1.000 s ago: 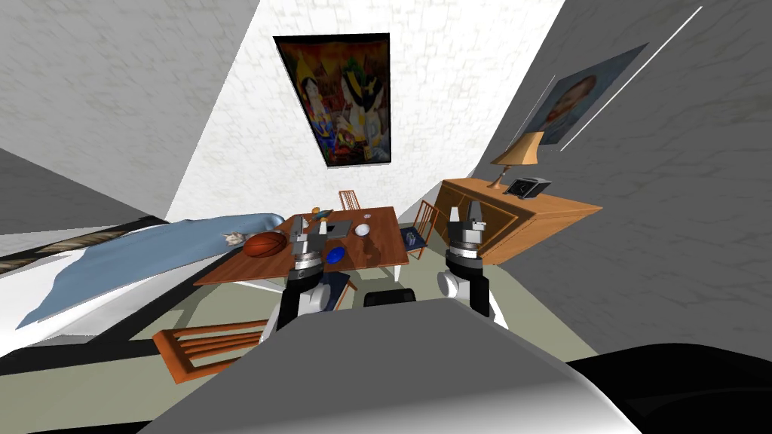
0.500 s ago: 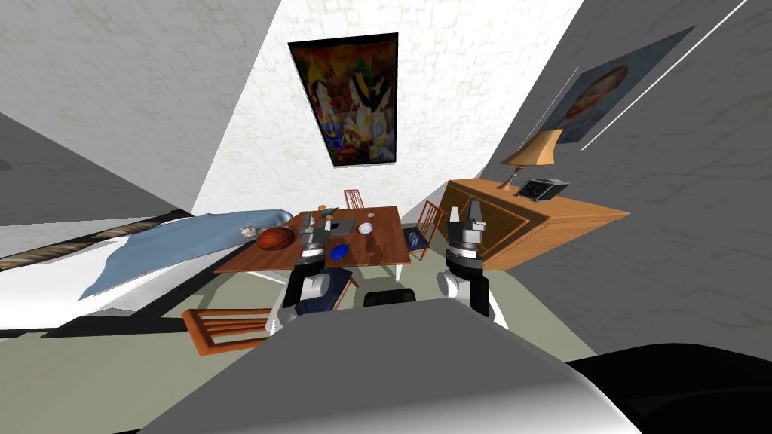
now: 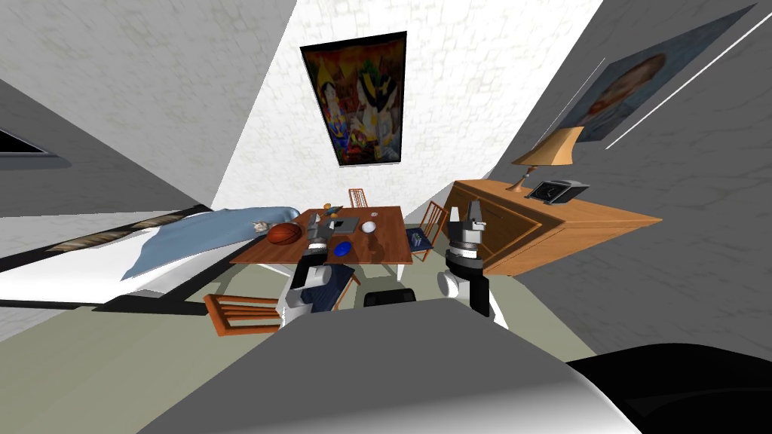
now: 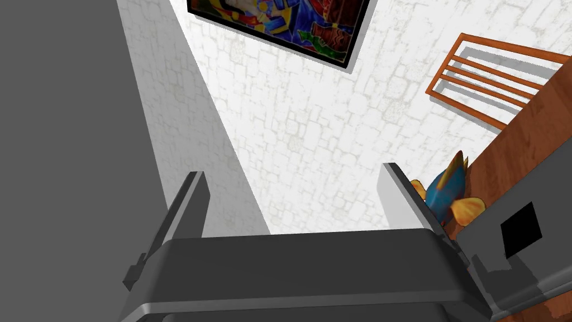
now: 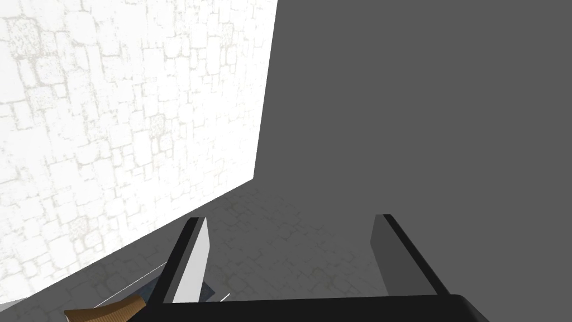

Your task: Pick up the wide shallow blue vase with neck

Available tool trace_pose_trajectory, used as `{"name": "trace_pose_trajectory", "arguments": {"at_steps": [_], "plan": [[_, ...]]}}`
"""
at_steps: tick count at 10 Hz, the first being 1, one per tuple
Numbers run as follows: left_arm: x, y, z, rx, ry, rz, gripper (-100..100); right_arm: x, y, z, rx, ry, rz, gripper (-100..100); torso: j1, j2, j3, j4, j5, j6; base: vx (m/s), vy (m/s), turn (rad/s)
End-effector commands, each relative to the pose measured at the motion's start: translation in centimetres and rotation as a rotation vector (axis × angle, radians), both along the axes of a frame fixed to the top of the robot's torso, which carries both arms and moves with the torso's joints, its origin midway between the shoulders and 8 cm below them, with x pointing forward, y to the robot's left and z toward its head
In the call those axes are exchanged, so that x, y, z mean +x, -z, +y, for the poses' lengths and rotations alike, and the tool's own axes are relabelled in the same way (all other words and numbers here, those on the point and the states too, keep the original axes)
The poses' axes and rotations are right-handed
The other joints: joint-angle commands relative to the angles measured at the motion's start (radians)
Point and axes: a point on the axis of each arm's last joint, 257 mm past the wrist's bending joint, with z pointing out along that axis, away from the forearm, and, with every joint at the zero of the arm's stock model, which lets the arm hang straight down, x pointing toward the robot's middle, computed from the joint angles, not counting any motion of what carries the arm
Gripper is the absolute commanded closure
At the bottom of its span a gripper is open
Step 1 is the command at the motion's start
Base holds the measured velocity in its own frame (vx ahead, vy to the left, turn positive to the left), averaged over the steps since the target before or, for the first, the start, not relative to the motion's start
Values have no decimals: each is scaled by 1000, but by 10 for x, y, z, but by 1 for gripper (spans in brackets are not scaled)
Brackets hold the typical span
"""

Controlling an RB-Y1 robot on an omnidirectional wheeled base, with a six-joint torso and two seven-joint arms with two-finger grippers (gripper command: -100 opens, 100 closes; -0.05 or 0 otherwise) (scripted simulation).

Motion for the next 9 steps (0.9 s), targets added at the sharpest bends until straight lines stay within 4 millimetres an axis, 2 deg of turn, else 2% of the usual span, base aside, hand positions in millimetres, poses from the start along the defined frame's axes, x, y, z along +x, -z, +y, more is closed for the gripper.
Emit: {"name": "trace_pose_trajectory", "arguments": {"at_steps": [1, 7, 8, 9], "plan": [[18, 12, 9, -54, 3, 44, -100, 0, 0, 0, 0, 0, 0, 0, 0, 0, 0, 0, 0, 0, -15, 1, 69], [69, 48, 26, -210, 15, 188, -100, 0, 0, 0, 0, 0, 0, 0, 0, 0, 0, 0, 0, 0, -10, 4, 55], [74, 59, 27, -216, 11, 215, -100, 0, 0, 0, 0, 0, 0, 0, 1, -1, 0, 0, 0, 0, -7, 6, 35], [87, 64, 31, -266, 17, 238, -100, 0, 0, 0, 0, 0, 0, 0, 0, -1, 0, 0, 0, 0, -8, 7, 66]]}}
